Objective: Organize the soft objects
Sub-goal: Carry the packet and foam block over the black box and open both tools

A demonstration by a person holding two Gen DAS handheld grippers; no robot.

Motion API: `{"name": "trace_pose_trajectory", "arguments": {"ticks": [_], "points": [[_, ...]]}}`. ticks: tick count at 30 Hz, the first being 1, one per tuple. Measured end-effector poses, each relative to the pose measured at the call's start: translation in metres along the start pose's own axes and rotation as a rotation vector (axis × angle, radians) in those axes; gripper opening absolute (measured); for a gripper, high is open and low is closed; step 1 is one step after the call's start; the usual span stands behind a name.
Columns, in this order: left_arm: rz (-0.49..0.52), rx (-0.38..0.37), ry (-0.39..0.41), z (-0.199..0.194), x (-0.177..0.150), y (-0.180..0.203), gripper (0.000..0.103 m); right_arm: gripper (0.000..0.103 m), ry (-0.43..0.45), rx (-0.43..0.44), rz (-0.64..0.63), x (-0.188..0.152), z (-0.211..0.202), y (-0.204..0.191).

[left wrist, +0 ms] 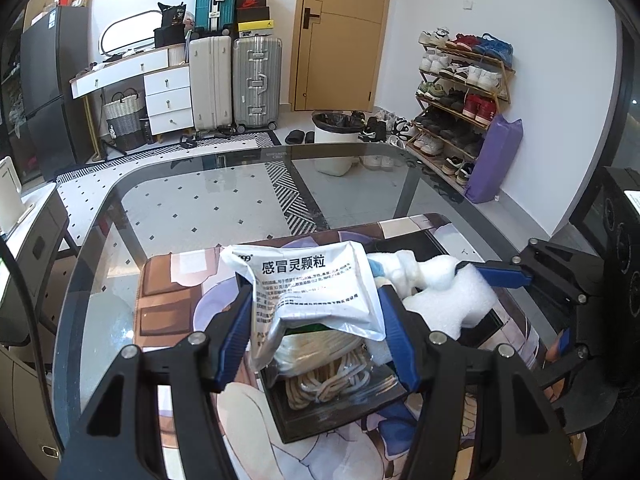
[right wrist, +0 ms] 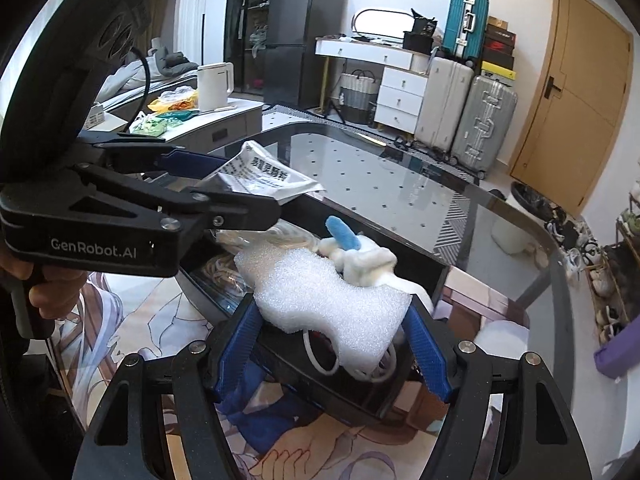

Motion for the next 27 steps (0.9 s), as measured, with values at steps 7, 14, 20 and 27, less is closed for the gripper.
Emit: {"name": "trace_pose_trajectory", "arguments": {"ticks": [7, 14, 20, 27], "points": [[0.010, -0.003, -0.004, 0.003, 0.005, 0.002, 0.060, 0.073, -0.039, 0.060, -0.051, 0.005, 0.006, -0.007], [0.015, -0.012, -0.015, 0.008, 0.003, 0.003, 0.061, 0.095, 0.001, 0.057, -0.050, 0.001, -0.005, -0.001], [0.025, -0.027, -0.020, 0.009, 0.000, 0.010, 0.061, 0.099, 0.046, 0.035, -0.007, 0.000, -0.017, 0.006], [0.028, -0.005, -0.028, 0.011, -0.008, 0.010, 0.066, 0.101, 0.083, 0.008, 0.066, -0.007, -0.030, 0.022]]}}
Point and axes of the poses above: each gripper's, at about its wrist camera, not at the fingertips, and z roughly the way its jaws point, y to its right, x to its top, the point moved 9 cm from there along z, roughly the way its jaws point, and after that the axes turned 10 degrees about z, right-handed, at the moved point
